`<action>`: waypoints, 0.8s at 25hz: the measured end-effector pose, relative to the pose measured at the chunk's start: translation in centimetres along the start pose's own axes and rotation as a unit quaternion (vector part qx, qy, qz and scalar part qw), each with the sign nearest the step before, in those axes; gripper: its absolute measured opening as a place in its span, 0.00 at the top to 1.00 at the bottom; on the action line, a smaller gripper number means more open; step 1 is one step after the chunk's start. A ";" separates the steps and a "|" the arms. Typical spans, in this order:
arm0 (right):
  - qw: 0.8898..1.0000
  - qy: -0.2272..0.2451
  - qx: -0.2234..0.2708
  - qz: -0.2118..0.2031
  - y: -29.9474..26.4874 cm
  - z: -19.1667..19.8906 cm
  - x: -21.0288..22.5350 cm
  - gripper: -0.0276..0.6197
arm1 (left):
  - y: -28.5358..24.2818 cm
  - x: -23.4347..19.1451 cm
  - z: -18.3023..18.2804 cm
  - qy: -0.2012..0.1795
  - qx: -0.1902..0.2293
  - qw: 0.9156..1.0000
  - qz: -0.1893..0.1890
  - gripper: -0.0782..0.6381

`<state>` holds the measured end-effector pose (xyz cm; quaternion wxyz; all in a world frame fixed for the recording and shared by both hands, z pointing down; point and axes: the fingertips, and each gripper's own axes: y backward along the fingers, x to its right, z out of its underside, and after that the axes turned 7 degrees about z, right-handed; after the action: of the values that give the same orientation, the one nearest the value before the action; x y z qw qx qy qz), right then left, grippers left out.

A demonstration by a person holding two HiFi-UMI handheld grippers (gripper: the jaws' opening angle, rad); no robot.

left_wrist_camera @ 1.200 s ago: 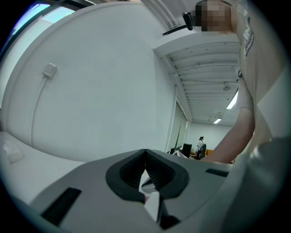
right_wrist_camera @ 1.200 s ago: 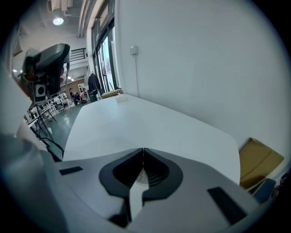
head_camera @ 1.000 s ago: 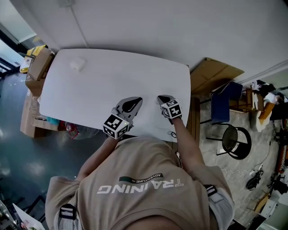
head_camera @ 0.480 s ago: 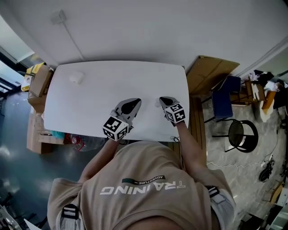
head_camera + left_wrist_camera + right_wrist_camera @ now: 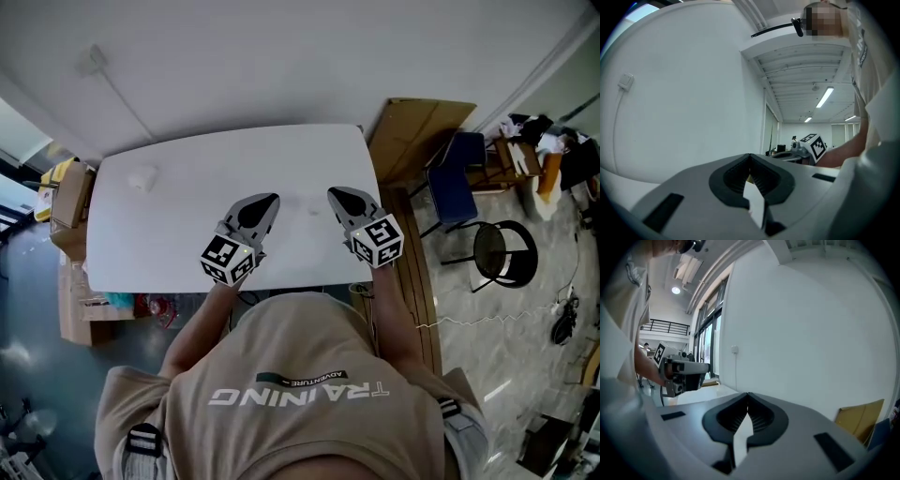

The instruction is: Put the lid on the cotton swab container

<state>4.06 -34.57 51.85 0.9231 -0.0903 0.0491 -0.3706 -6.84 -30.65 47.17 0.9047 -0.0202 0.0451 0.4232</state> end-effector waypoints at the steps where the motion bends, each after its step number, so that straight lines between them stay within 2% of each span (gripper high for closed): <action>1: 1.000 0.003 0.009 -0.001 0.4 -0.6 -0.2 0.93 | -0.2 0.2 -0.1 -0.002 0.000 1.000 0.004 0.87; 10: 0.998 0.034 0.057 -0.001 3.4 -3.4 -1.8 0.93 | -0.8 1.6 -0.3 -0.006 0.002 1.000 0.027 0.87; 20: 0.997 0.025 0.075 0.005 5.1 -4.6 -2.6 0.93 | -1.2 1.6 -1.3 -0.018 -0.002 0.999 0.038 0.87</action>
<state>4.93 -29.80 46.35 0.9277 -0.0112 0.0449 -0.3706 -5.01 -30.26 45.68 0.8884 -0.0129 0.0289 0.4580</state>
